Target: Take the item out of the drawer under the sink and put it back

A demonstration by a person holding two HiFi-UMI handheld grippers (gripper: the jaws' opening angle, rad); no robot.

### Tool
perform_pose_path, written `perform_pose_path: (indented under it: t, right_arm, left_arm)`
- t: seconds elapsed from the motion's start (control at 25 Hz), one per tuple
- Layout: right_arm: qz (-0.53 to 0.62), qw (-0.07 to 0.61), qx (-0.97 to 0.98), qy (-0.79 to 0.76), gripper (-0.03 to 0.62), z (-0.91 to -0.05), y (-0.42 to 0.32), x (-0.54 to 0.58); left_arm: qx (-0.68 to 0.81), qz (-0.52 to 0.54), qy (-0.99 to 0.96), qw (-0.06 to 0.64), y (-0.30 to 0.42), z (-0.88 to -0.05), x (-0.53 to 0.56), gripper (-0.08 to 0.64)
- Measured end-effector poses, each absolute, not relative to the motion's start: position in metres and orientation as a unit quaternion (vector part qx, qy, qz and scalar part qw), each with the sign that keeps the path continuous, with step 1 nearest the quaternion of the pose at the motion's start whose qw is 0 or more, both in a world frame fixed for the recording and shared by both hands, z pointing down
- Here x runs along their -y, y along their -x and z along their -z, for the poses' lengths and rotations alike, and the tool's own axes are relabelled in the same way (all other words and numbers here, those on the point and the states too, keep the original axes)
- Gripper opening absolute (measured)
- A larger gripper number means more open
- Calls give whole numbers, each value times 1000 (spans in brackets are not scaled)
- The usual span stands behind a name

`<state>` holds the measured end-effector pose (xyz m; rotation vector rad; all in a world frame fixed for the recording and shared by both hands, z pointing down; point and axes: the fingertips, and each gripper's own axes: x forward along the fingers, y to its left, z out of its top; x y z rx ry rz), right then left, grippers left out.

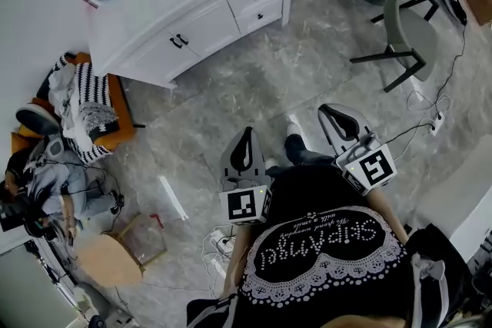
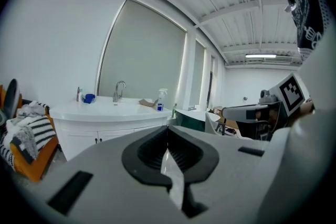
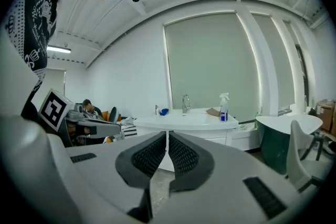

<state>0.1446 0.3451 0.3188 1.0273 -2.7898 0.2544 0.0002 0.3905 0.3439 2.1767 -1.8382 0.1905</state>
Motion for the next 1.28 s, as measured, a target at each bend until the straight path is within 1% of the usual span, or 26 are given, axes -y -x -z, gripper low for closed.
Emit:
perform_pose_path:
  t: [0.44, 0.84, 1.08, 1.28]
  right_arm:
    - [-75, 77, 946, -307, 28, -320, -167, -307]
    - [-105, 62, 944, -307, 28, -321, -175, -297]
    - [-111, 83, 938, -317, 28, -332, -176, -285]
    - [-111, 98, 933, -328, 28, -337, -171, -262]
  left_arm:
    - [659, -51, -737, 139, -28, -337, -353, 6]
    - [656, -62, -737, 153, -34, -340, -348, 6]
    - [662, -43, -731, 163, -25, -343, -331, 6]
    - [633, -61, -753, 170, -30, -348, -298, 6]
